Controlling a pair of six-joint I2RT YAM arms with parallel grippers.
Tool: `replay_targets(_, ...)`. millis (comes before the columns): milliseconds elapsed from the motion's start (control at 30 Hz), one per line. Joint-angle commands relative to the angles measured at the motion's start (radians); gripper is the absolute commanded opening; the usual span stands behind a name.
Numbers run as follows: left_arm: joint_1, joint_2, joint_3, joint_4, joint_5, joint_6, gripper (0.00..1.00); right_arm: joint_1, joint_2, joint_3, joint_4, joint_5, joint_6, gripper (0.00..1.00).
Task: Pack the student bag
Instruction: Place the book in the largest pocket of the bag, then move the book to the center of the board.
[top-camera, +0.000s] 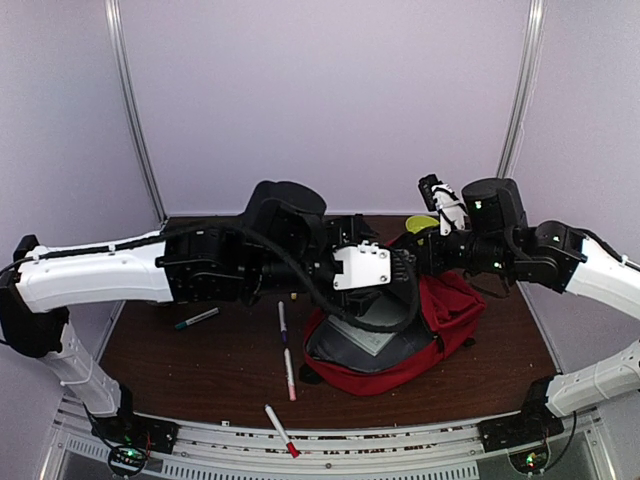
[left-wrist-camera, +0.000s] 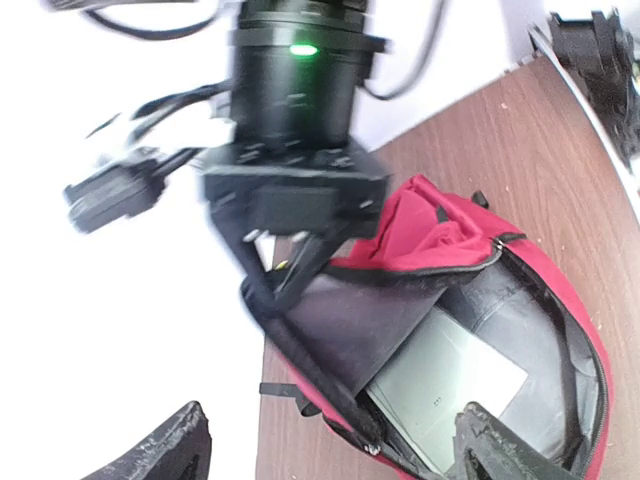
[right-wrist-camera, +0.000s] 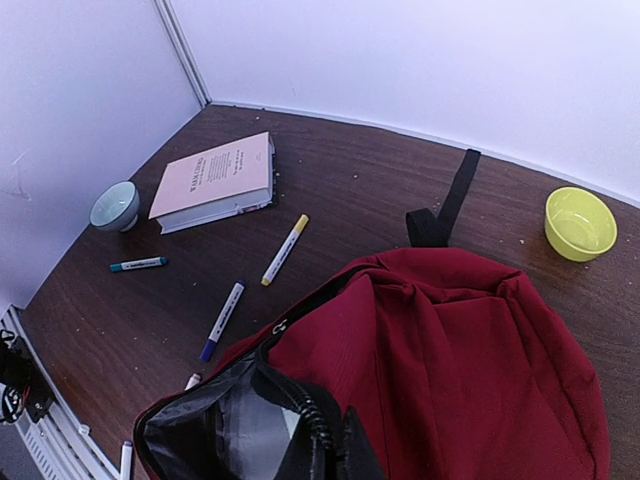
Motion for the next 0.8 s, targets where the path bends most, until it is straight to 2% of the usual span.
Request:
replay_targets(0, 0.008, -0.081, -0.069, 0.027, -0.013, -0.123, 0.87, -0.003, -0.060, -0.016, 0.010, 0.112, 0.003, 0.00)
replay_targets(100, 0.023, -0.137, -0.110, 0.029, -0.017, -0.173, 0.91, -0.012, -0.068, -0.021, 0.002, 0.131, -0.001, 0.00)
replay_targets(200, 0.052, -0.167, -0.126, -0.002, -0.055, -0.284, 0.91, -0.022, -0.073, -0.038, 0.004, 0.166, 0.008, 0.00)
replay_targets(333, 0.129, -0.200, -0.163, -0.061, -0.151, -0.517, 0.97, -0.037, -0.101, -0.087, 0.031, 0.208, 0.001, 0.00)
replay_targets(433, 0.216, -0.221, -0.187, -0.150, -0.156, -0.669, 0.97, -0.064, -0.119, -0.095, 0.029, 0.224, -0.015, 0.00)
replay_targets(633, 0.463, -0.273, -0.279, -0.191, -0.081, -0.867, 0.98, -0.083, -0.130, -0.145, 0.025, 0.208, -0.003, 0.00)
replay_targets(767, 0.667, -0.255, -0.299, -0.207, 0.127, -0.972, 0.98, -0.082, -0.132, -0.217, 0.065, 0.150, 0.037, 0.00)
